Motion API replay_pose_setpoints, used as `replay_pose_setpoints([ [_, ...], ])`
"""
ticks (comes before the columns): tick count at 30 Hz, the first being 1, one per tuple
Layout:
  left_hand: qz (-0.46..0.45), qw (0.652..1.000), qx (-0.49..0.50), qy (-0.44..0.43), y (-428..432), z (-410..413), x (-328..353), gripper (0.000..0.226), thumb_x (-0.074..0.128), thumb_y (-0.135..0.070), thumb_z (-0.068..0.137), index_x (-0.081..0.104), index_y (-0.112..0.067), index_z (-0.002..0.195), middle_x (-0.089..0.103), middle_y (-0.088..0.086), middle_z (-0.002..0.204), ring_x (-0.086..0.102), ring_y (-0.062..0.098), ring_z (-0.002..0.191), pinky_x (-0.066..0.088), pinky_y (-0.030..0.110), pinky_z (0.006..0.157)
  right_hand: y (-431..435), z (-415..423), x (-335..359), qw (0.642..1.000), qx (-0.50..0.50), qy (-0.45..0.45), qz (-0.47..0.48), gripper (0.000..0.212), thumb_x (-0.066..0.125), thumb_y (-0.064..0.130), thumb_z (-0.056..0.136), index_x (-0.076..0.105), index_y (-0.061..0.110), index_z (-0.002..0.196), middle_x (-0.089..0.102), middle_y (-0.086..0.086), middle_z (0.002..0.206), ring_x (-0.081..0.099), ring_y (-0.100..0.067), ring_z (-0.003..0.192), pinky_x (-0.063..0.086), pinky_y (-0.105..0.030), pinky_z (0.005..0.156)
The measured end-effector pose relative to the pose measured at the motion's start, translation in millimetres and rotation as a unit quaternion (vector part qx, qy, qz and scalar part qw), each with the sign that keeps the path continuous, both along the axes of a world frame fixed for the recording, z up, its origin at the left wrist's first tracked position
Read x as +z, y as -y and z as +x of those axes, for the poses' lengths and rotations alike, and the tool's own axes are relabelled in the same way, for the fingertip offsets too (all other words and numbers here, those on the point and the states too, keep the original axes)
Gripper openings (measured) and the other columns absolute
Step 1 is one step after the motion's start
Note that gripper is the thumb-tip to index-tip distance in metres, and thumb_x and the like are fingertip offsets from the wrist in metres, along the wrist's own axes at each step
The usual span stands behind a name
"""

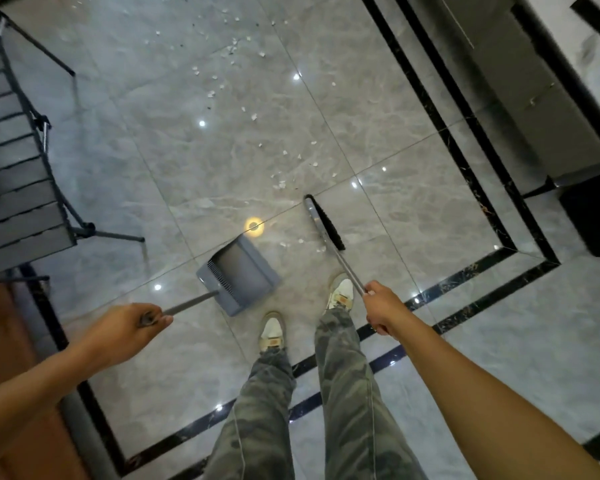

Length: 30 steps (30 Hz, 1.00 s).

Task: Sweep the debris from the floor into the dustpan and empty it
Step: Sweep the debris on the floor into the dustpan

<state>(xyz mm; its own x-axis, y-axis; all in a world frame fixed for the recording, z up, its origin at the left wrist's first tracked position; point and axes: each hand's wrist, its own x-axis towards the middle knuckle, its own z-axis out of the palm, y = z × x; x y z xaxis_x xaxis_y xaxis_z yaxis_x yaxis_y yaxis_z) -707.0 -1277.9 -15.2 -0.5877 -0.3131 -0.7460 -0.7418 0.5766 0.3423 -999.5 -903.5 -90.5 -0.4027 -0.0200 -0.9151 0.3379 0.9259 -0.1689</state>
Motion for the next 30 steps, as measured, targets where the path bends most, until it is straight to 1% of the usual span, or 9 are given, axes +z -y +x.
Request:
replay_pose_setpoints([
  [4, -0.011, 1.0, -0.003, 0.005, 10, 18, -9, 0.043, 0.06, -0.047, 0.095, 0.058, -0.022, 0.06, 0.054, -0.004, 0.053, 0.057, 0.017, 0.054, 0.048, 0.033, 0.058, 7, 2, 26, 0.998, 0.039, -0.044, 0.004, 0.028, 0.039, 0.018, 0.102, 0.056, 0.028, 0.122, 0.06, -0.01, 0.086, 0.05, -0.021, 0.056, 0.035, -0.021, 0.035],
  [9, -0.022, 0.999, -0.012, 0.021, 20, 26, -15, 0.036, 0.056, -0.053, 0.096, 0.067, -0.025, 0.075, 0.066, 0.0, 0.068, 0.063, 0.016, 0.065, 0.051, 0.033, 0.063, 27, -4, 22, 0.977, 0.166, -0.129, 0.024, 0.04, 0.043, 0.022, 0.103, 0.055, 0.023, 0.141, 0.061, -0.013, 0.131, 0.06, -0.031, 0.101, 0.047, -0.032, 0.072],
  [11, -0.033, 0.999, -0.034, 0.026, 24, 25, -18, 0.034, 0.057, -0.049, 0.097, 0.063, -0.027, 0.072, 0.064, -0.004, 0.067, 0.06, 0.012, 0.064, 0.044, 0.029, 0.058, 40, -2, 13, 0.963, 0.222, -0.148, 0.024, 0.039, 0.044, 0.02, 0.102, 0.057, 0.023, 0.139, 0.063, -0.013, 0.132, 0.061, -0.034, 0.108, 0.051, -0.036, 0.08],
  [13, -0.048, 0.997, -0.058, 0.029, 29, 26, -21, 0.034, 0.057, -0.047, 0.097, 0.064, -0.027, 0.072, 0.064, -0.005, 0.064, 0.059, 0.011, 0.061, 0.039, 0.026, 0.054, 55, 6, 3, 0.951, 0.271, -0.149, 0.024, 0.039, 0.044, 0.02, 0.1, 0.06, 0.024, 0.135, 0.067, -0.013, 0.124, 0.062, -0.033, 0.098, 0.053, -0.038, 0.078],
  [16, -0.055, 0.996, -0.064, 0.029, 38, 30, -24, 0.035, 0.057, -0.047, 0.098, 0.067, -0.023, 0.074, 0.065, -0.002, 0.063, 0.061, 0.014, 0.059, 0.044, 0.028, 0.053, 71, 23, -7, 0.931, 0.336, -0.141, 0.029, 0.038, 0.043, 0.02, 0.098, 0.062, 0.026, 0.13, 0.068, -0.01, 0.113, 0.059, -0.028, 0.085, 0.047, -0.034, 0.065],
  [22, -0.049, 0.995, -0.079, 0.037, 47, 29, -24, 0.032, 0.058, -0.048, 0.097, 0.065, -0.028, 0.072, 0.068, -0.002, 0.065, 0.064, 0.016, 0.06, 0.054, 0.034, 0.059, 52, -1, 24, 0.844, 0.492, -0.192, 0.093, 0.038, 0.043, 0.023, 0.101, 0.06, 0.038, 0.132, 0.07, 0.0, 0.102, 0.063, -0.02, 0.078, 0.05, -0.034, 0.06],
  [24, -0.047, 0.994, -0.087, 0.043, 44, 20, -22, 0.031, 0.057, -0.048, 0.097, 0.065, -0.029, 0.074, 0.069, -0.002, 0.068, 0.065, 0.017, 0.063, 0.054, 0.033, 0.06, 34, -17, 42, 0.851, 0.479, -0.189, 0.106, 0.037, 0.044, 0.028, 0.102, 0.06, 0.039, 0.133, 0.071, 0.001, 0.106, 0.064, -0.021, 0.083, 0.052, -0.035, 0.065],
  [27, -0.042, 0.993, -0.104, 0.047, 38, 1, -23, 0.03, 0.056, -0.047, 0.098, 0.069, -0.027, 0.081, 0.069, -0.002, 0.073, 0.065, 0.017, 0.068, 0.057, 0.036, 0.067, -5, -22, 53, 0.91, 0.373, -0.165, 0.073, 0.036, 0.05, 0.03, 0.102, 0.061, 0.032, 0.137, 0.072, -0.005, 0.114, 0.065, -0.024, 0.091, 0.057, -0.04, 0.078],
  [30, -0.04, 0.992, -0.116, 0.032, 31, -17, -27, 0.032, 0.057, -0.046, 0.098, 0.063, -0.03, 0.07, 0.064, -0.006, 0.067, 0.062, 0.015, 0.063, 0.053, 0.032, 0.062, -36, -7, 45, 0.957, 0.237, -0.161, 0.043, 0.04, 0.052, 0.027, 0.102, 0.059, 0.027, 0.141, 0.07, -0.01, 0.121, 0.064, -0.026, 0.093, 0.054, -0.036, 0.079],
])
